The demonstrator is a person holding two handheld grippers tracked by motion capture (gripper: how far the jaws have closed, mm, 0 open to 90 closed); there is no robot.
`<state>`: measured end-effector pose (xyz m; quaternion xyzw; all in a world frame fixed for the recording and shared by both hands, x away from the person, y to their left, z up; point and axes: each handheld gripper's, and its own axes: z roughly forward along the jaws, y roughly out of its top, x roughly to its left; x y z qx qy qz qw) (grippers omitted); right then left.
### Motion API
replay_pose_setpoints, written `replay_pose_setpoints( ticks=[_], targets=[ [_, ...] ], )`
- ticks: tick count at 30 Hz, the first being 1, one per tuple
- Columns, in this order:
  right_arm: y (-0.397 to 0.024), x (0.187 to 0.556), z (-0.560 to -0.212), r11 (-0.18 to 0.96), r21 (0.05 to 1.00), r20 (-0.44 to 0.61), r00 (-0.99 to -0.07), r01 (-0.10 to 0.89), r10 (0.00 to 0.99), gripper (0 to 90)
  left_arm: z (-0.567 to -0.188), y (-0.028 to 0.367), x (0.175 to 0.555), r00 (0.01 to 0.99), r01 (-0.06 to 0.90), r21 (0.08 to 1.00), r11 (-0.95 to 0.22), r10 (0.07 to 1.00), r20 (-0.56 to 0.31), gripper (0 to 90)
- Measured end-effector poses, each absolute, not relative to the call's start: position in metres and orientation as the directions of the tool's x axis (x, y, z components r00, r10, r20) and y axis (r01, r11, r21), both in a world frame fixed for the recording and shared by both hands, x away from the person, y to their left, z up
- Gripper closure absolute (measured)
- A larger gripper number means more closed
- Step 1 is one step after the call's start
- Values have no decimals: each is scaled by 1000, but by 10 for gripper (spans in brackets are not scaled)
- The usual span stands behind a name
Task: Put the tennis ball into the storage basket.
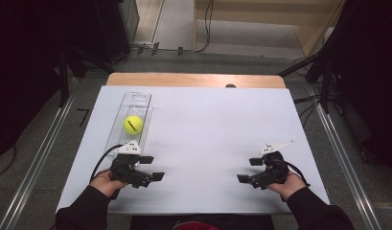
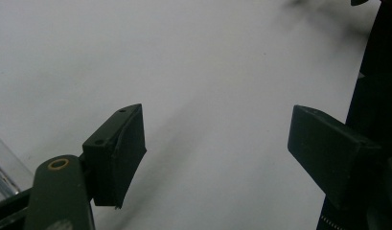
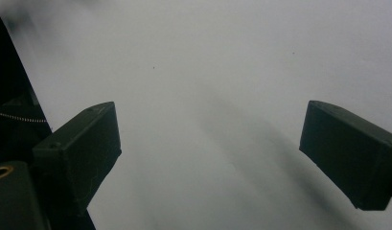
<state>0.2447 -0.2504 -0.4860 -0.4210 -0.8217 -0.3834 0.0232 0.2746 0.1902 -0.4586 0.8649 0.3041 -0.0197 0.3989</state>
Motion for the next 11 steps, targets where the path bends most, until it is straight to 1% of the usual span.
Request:
replay_pose_setpoints(
  ticks=[11],
  targets=[
    [-250, 245, -486, 350, 614, 360, -646, 708, 673, 50, -458, 190, 275, 814, 543, 676, -498, 512, -276, 210]
  ],
)
